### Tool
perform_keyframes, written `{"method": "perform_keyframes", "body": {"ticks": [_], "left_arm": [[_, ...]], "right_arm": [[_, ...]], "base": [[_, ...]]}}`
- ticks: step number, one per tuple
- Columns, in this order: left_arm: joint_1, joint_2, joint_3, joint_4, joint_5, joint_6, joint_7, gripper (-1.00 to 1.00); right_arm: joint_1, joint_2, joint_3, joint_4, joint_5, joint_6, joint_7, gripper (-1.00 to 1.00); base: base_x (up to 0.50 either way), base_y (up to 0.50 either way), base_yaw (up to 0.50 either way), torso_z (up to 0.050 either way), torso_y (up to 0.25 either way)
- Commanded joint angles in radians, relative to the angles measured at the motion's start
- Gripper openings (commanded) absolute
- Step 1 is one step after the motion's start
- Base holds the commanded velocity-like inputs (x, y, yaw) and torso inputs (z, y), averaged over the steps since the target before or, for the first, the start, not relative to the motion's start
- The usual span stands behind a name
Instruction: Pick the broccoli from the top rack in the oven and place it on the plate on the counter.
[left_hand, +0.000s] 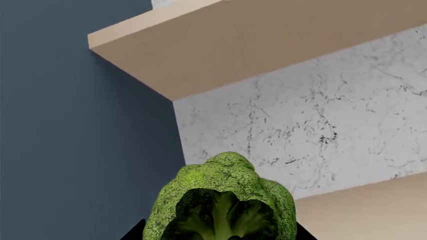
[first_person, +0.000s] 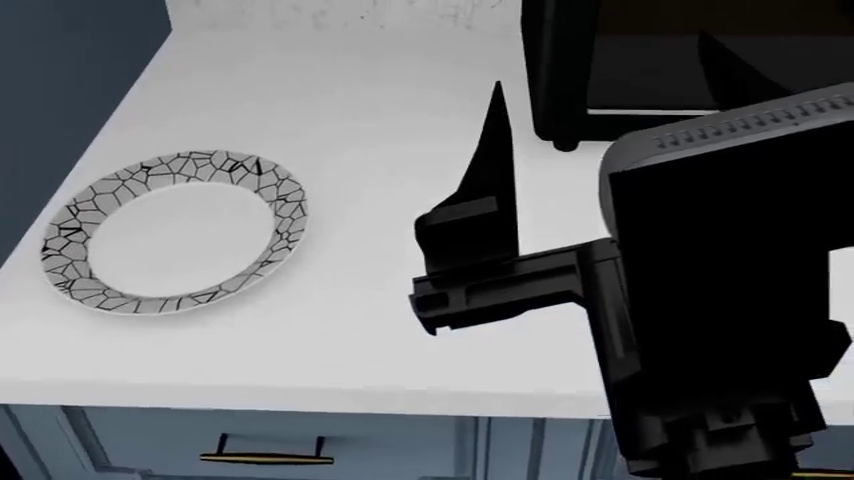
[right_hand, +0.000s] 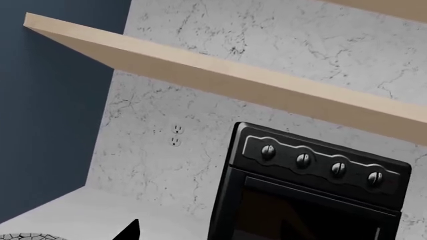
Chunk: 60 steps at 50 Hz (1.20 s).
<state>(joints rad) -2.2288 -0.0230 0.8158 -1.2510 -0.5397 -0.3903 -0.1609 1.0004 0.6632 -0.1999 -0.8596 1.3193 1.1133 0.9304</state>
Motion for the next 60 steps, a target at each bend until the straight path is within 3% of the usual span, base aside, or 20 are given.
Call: {"method": "perform_keyframes", "body": {"ticks": [1, 3, 6, 9, 19, 31, 44, 54, 60], "left_arm": [[-0.063, 0.019, -0.047, -0.048, -0.038, -0.064, 0.029, -1.00], [-0.057, 0.007, -0.085, -0.027, -0.081, -0.125, 0.012, -1.00], [0.039, -0.073, -0.107, 0.247, -0.134, -0.261, -0.097, -1.00], [0.087, -0.108, -0.123, 0.387, -0.171, -0.334, -0.150, -1.00], [0.170, -0.187, -0.176, 0.598, -0.242, -0.446, -0.277, -1.00], [0.159, -0.170, -0.169, 0.498, -0.215, -0.399, -0.257, -1.00], [0.189, -0.184, -0.174, 0.530, -0.226, -0.406, -0.269, -1.00], [0.225, -0.195, -0.174, 0.566, -0.235, -0.415, -0.281, -1.00], [0.221, -0.174, -0.149, 0.502, -0.223, -0.402, -0.228, -1.00]], "right_arm": [[0.014, 0.005, -0.008, -0.004, 0.028, 0.008, 0.016, 1.00], [0.026, 0.010, -0.001, -0.009, 0.063, 0.013, 0.043, 1.00], [0.045, 0.011, -0.005, -0.004, 0.093, 0.023, 0.069, 1.00], [0.052, 0.008, -0.012, -0.002, 0.094, 0.026, 0.073, 1.00], [0.066, 0.005, -0.024, -0.006, 0.097, 0.027, 0.067, 1.00], [0.062, -0.004, -0.045, 0.003, 0.068, 0.022, 0.043, 1.00], [0.074, -0.006, -0.060, 0.001, 0.082, 0.031, 0.076, 1.00], [0.076, -0.002, -0.052, 0.000, 0.093, 0.021, 0.090, 1.00], [0.076, -0.003, -0.058, 0.001, 0.094, 0.021, 0.096, 1.00]], "base": [[0.04, 0.00, 0.00, 0.000, 0.000], [0.00, 0.00, 0.00, 0.000, 0.005], [0.00, 0.00, 0.00, 0.000, 0.000], [0.00, 0.00, 0.00, 0.000, 0.000], [0.00, 0.00, 0.00, 0.000, 0.000], [0.26, 0.00, 0.00, 0.000, 0.001], [0.47, 0.11, 0.00, 0.000, 0.002], [0.00, 0.00, 0.00, 0.000, 0.001], [0.00, 0.00, 0.00, 0.000, 0.000]]}}
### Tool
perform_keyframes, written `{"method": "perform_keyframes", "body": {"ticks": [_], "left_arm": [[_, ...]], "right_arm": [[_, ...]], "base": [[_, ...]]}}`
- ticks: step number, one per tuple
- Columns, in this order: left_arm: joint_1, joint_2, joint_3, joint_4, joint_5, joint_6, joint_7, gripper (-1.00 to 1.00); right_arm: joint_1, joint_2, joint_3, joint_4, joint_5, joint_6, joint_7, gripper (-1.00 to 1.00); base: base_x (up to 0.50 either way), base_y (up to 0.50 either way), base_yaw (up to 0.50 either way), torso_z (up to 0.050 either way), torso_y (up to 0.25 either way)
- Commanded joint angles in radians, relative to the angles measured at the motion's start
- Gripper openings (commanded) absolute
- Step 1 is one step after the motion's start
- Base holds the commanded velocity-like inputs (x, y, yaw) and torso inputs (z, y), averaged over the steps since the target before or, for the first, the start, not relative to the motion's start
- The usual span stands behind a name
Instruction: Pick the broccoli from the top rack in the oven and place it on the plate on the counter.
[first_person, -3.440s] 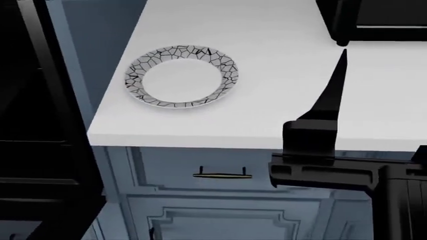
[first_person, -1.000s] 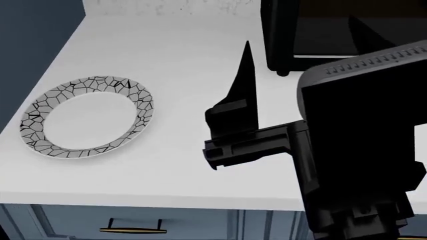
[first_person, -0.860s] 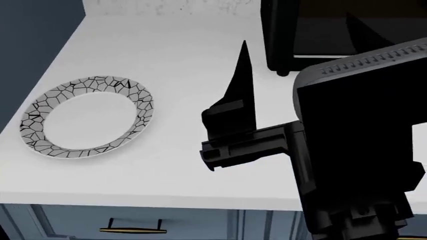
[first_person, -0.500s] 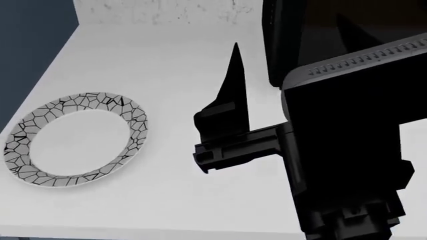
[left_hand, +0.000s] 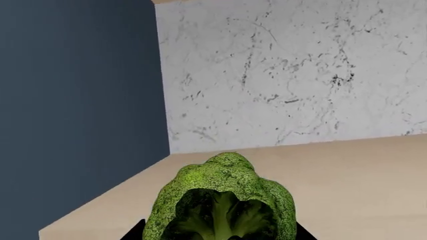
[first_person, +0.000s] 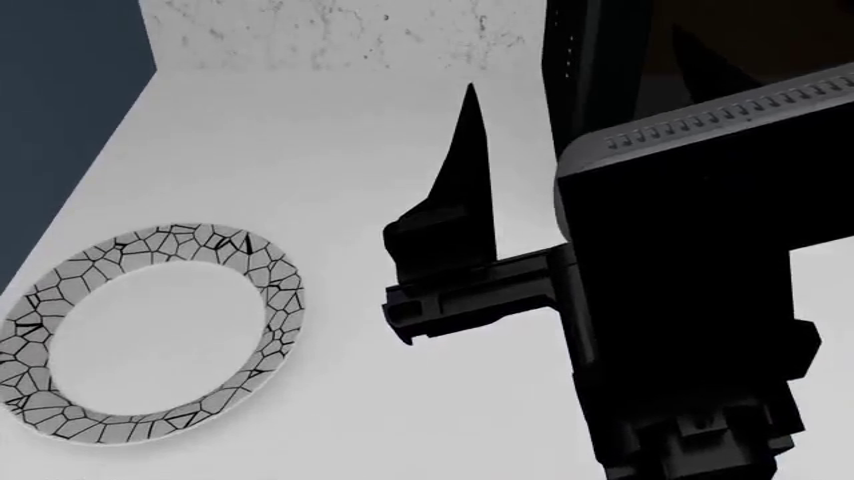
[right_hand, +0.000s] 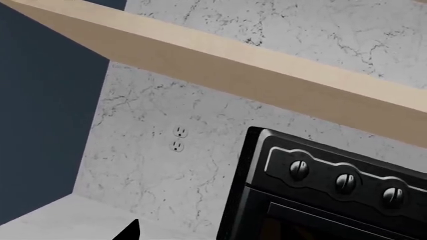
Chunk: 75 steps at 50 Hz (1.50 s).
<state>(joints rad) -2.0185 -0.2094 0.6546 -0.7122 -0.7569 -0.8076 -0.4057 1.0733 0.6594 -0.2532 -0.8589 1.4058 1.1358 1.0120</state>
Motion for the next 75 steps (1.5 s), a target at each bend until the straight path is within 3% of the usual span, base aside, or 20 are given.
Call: {"method": "perform_keyframes", "body": {"ticks": [1, 9, 10, 11, 17, 27, 48, 62, 75], "left_arm": [[0.009, 0.015, 0.014, -0.047, -0.003, 0.020, 0.023, -1.00], [0.025, 0.027, 0.005, -0.088, -0.016, 0.018, 0.032, -1.00], [0.170, -0.020, -0.057, 0.062, -0.112, -0.077, -0.118, -1.00], [0.184, -0.029, -0.066, 0.212, -0.125, -0.093, -0.177, -1.00], [0.243, -0.067, -0.121, 0.458, -0.198, -0.169, -0.311, -1.00], [0.248, -0.126, -0.175, 0.694, -0.277, -0.285, -0.473, -1.00], [0.413, -0.198, -0.307, 1.046, -0.545, -0.443, -0.763, -1.00], [0.519, -0.203, -0.201, 0.890, -0.387, -0.327, -0.586, -1.00], [0.577, -0.202, -0.162, 0.842, -0.335, -0.273, -0.541, -1.00]], "right_arm": [[0.002, 0.002, -0.004, 0.000, 0.006, -0.003, 0.013, 1.00], [0.001, 0.006, -0.006, 0.007, -0.002, -0.008, 0.004, 1.00], [-0.011, 0.019, 0.006, 0.006, -0.008, -0.016, -0.004, 1.00], [-0.012, 0.020, 0.006, 0.005, -0.008, -0.017, -0.004, 1.00], [-0.022, 0.028, 0.012, -0.001, -0.008, -0.024, -0.003, 1.00], [-0.036, 0.039, 0.019, -0.016, 0.003, -0.036, 0.008, 1.00], [-0.029, 0.048, 0.014, -0.016, 0.017, -0.038, 0.033, 1.00], [-0.074, 0.063, 0.019, -0.020, -0.046, -0.066, -0.017, 1.00], [-0.028, 0.049, 0.001, -0.013, 0.007, -0.047, 0.036, 1.00]], "base": [[0.00, 0.00, 0.00, 0.000, 0.000], [0.00, 0.00, 0.00, 0.000, 0.001], [0.00, 0.00, 0.00, 0.000, 0.000], [0.00, 0.00, 0.00, 0.000, 0.000], [0.00, 0.00, 0.00, 0.000, 0.000], [0.00, 0.00, 0.00, 0.000, 0.001], [0.00, 0.00, 0.00, 0.000, 0.000], [0.00, 0.00, 0.00, 0.000, 0.001], [0.00, 0.00, 0.00, 0.000, 0.001]]}}
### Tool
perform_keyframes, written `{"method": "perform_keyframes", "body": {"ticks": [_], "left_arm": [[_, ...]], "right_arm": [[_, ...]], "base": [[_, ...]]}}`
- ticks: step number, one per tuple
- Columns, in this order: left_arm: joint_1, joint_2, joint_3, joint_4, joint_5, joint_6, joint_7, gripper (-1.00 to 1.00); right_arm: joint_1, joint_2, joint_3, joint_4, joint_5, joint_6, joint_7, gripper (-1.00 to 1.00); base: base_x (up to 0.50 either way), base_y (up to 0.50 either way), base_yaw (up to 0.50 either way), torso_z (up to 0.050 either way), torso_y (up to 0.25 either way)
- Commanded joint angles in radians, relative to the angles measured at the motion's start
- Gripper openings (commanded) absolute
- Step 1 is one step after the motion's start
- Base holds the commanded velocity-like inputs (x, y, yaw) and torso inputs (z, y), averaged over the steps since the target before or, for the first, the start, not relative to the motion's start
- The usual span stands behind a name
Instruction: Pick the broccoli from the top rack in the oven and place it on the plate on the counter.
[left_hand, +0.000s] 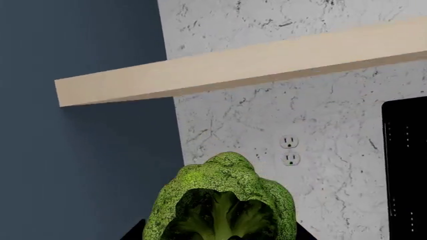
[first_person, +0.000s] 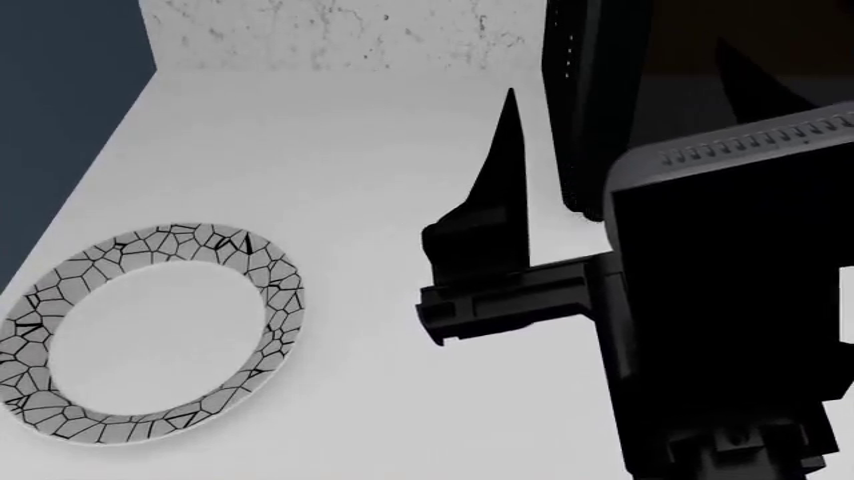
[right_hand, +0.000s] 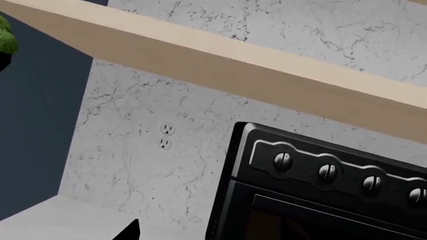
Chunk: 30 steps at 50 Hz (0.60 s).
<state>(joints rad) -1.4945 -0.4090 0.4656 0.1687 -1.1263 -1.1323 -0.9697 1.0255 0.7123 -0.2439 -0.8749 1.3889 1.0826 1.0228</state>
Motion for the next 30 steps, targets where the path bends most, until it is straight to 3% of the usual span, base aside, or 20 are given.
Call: {"method": "perform_keyframes", "body": {"ticks": [1, 17, 30], "left_arm": [[0.064, -0.002, 0.033, -0.042, 0.041, 0.058, 0.028, -1.00], [0.153, -0.013, 0.049, -0.035, 0.047, 0.088, 0.030, -1.00], [0.158, -0.012, 0.060, -0.046, 0.057, 0.098, 0.040, -1.00]], "right_arm": [[0.026, -0.002, -0.008, 0.003, 0.034, 0.008, 0.031, 1.00], [0.086, -0.020, -0.044, 0.033, 0.097, 0.042, 0.140, 1.00], [0.080, -0.015, -0.048, 0.035, 0.089, 0.033, 0.136, 1.00]], "base": [[0.00, 0.00, 0.00, 0.000, 0.000], [0.00, 0.00, 0.00, 0.000, 0.001], [0.00, 0.00, 0.00, 0.000, 0.000]]}}
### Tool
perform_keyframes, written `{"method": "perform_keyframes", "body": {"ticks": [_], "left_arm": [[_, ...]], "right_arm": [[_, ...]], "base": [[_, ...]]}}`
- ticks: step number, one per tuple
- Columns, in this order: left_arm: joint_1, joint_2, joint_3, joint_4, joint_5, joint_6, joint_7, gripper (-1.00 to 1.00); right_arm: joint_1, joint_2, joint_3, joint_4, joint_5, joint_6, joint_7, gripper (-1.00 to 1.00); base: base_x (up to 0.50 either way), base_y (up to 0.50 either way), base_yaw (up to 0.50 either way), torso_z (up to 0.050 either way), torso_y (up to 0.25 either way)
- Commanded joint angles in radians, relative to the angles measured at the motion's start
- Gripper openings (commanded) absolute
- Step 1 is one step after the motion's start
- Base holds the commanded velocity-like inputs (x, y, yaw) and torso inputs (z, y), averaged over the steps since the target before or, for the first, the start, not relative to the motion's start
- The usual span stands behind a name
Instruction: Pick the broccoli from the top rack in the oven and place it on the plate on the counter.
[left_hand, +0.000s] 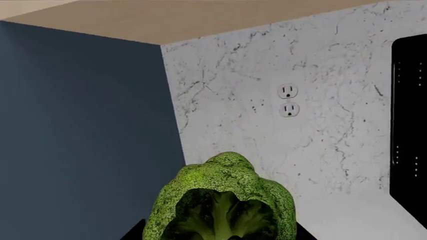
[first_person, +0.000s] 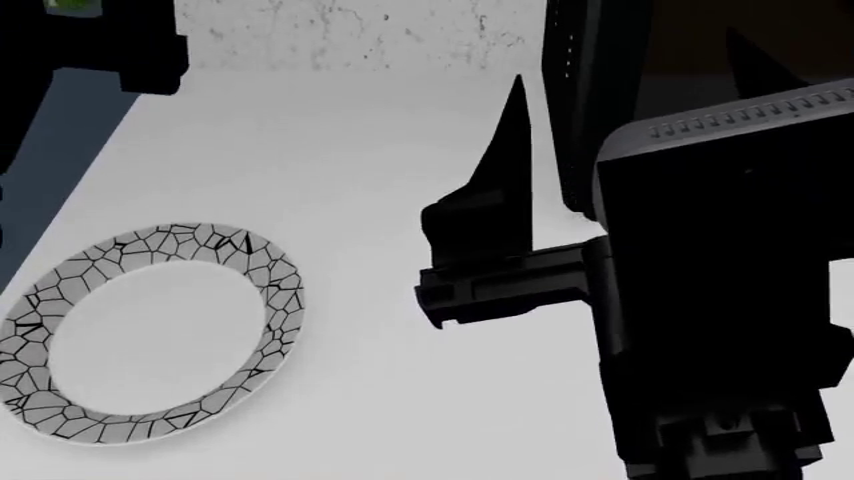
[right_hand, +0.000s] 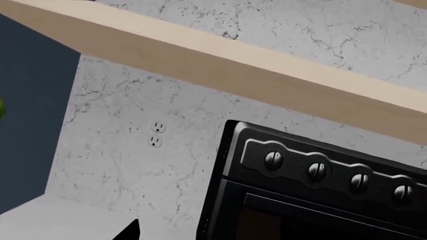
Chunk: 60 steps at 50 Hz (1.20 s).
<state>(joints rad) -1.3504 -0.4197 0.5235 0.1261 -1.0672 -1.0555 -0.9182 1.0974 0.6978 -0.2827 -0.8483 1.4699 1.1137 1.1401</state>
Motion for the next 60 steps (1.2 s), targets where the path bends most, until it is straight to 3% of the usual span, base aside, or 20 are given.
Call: {"method": "perform_keyframes", "body": {"ticks": [1, 9, 13, 16, 24, 39, 43, 50, 54, 60], "left_arm": [[0.041, -0.010, -0.008, 0.040, -0.018, 0.020, -0.034, -1.00], [0.162, -0.062, -0.047, 0.318, -0.113, -0.038, -0.229, -1.00], [0.161, -0.071, -0.065, 0.397, -0.162, -0.070, -0.302, -1.00], [0.128, -0.060, -0.077, 0.407, -0.210, -0.096, -0.335, -1.00], [0.212, -0.052, -0.061, 0.578, -0.302, -0.102, -0.411, -1.00], [0.379, -0.118, -0.034, 0.714, -0.228, -0.040, -0.342, -1.00], [0.464, -0.145, 0.011, 0.746, -0.105, 0.001, -0.280, -1.00], [0.519, -0.156, 0.017, 0.724, -0.077, 0.060, -0.198, -1.00], [0.565, -0.165, 0.010, 0.678, -0.092, 0.111, -0.114, -1.00], [0.583, -0.188, -0.045, 0.625, -0.182, 0.129, -0.115, -1.00]], "right_arm": [[0.009, -0.001, -0.010, 0.006, 0.009, 0.001, 0.017, 1.00], [-0.026, 0.023, 0.007, -0.033, 0.021, -0.017, 0.041, 1.00], [-0.038, 0.024, 0.006, -0.035, 0.000, -0.021, 0.024, 1.00], [-0.047, 0.027, 0.009, -0.039, -0.008, -0.027, 0.014, 1.00], [-0.070, 0.040, 0.019, -0.039, -0.024, -0.042, -0.007, 1.00], [-0.099, 0.044, 0.023, -0.045, -0.060, -0.064, -0.035, 1.00], [-0.089, 0.040, 0.019, -0.048, -0.046, -0.061, -0.020, 1.00], [-0.092, 0.047, 0.019, -0.051, -0.044, -0.063, -0.017, 1.00], [-0.078, 0.043, 0.013, -0.049, -0.032, -0.059, -0.007, 1.00], [-0.045, 0.022, -0.014, -0.028, -0.032, -0.041, -0.003, 1.00]], "base": [[0.00, 0.00, 0.00, 0.000, 0.010], [0.00, 0.00, 0.00, 0.001, 0.000], [0.00, 0.00, 0.00, 0.000, 0.000], [0.00, 0.00, 0.00, 0.000, 0.000], [0.00, 0.00, 0.00, 0.000, 0.001], [0.00, 0.00, 0.00, 0.000, 0.000], [0.00, 0.00, 0.00, 0.000, 0.000], [0.00, 0.00, 0.00, 0.000, 0.000], [0.00, 0.00, 0.00, 0.000, 0.002], [0.00, 0.00, 0.00, 0.000, 0.000]]}}
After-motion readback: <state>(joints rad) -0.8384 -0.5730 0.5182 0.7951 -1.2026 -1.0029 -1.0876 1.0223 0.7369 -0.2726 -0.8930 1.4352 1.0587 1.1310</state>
